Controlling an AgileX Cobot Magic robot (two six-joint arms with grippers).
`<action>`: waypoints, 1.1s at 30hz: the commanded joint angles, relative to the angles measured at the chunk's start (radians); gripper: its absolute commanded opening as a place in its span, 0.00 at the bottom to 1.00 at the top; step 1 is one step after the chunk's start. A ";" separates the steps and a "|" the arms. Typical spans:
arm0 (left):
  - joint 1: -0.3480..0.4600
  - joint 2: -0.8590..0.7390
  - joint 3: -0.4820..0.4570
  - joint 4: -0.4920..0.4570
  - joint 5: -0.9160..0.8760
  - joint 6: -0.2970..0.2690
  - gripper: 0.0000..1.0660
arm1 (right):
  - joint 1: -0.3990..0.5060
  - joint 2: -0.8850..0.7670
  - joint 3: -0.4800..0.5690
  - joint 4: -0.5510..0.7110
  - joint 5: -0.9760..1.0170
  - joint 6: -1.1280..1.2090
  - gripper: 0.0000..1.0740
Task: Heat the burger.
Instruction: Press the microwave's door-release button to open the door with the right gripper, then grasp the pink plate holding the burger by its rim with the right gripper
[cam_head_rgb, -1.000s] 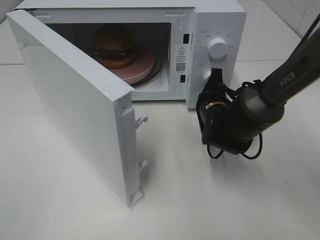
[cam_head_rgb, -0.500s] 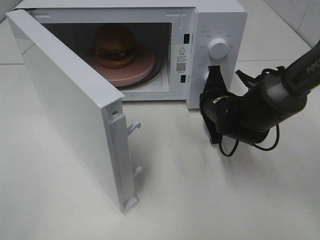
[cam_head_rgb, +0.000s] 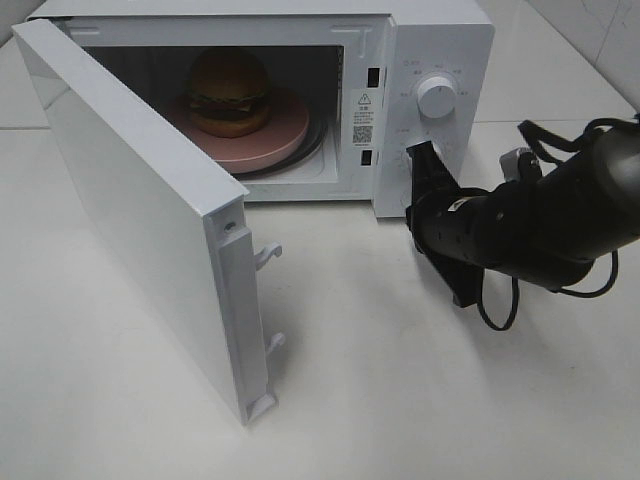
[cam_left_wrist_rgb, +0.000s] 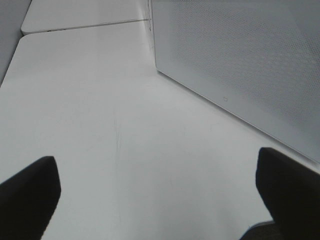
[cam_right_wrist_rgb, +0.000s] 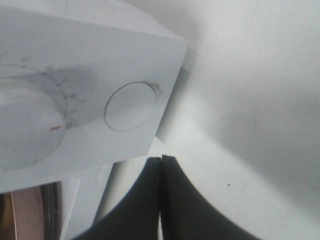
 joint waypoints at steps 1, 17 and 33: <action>0.001 -0.016 0.003 -0.007 -0.008 -0.005 0.94 | -0.003 -0.087 0.014 -0.015 0.127 -0.206 0.00; 0.001 -0.016 0.003 -0.007 -0.008 -0.005 0.94 | -0.040 -0.226 0.003 -0.032 0.628 -0.830 0.00; 0.001 -0.016 0.003 -0.007 -0.008 -0.004 0.94 | -0.085 -0.246 -0.224 -0.488 1.209 -0.978 0.00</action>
